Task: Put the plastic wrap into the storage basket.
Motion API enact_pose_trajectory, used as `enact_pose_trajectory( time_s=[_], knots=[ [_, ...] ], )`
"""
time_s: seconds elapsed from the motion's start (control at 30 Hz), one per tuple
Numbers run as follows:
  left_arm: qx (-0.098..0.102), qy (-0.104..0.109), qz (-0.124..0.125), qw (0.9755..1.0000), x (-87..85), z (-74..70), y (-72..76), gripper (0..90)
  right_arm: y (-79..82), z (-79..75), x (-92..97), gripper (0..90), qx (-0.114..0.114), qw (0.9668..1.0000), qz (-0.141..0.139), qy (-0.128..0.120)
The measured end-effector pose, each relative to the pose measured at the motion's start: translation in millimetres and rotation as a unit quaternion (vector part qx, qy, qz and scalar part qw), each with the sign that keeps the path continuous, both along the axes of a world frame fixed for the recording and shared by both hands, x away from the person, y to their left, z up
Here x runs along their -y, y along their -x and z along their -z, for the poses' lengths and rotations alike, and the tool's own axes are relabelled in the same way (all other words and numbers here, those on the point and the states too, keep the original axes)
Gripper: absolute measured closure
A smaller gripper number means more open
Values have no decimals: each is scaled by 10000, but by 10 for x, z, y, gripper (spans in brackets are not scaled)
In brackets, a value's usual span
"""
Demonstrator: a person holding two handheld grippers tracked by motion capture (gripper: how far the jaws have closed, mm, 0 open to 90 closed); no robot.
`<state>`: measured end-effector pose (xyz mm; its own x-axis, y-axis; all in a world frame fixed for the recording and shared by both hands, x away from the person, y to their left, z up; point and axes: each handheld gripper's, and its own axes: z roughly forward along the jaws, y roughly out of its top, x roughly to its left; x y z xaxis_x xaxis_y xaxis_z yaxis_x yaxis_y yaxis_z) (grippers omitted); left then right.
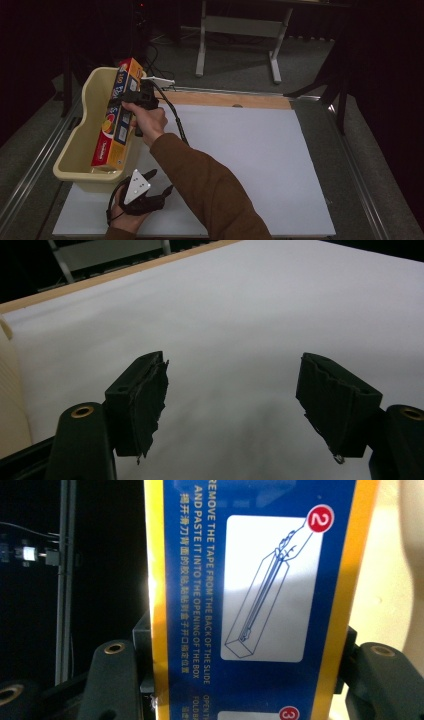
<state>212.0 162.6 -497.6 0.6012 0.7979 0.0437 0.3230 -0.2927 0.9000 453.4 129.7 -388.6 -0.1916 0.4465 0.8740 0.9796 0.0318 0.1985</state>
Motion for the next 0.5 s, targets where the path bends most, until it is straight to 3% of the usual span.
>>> enact_pose_trajectory(
  time_s=[0.17,0.33,0.5],
  knots=[
    [10,2,18,10000,12,-3,3,282,9,39,-42,393,-36,9998,196,72],
    [0,26,-8,10000,-7,-2,-3,281,13,77,-71,391,-121,9996,223,140],
    [4,26,-36,10000,-23,-6,5,282,50,95,-129,387,-75,9985,266,479]
  ],
)
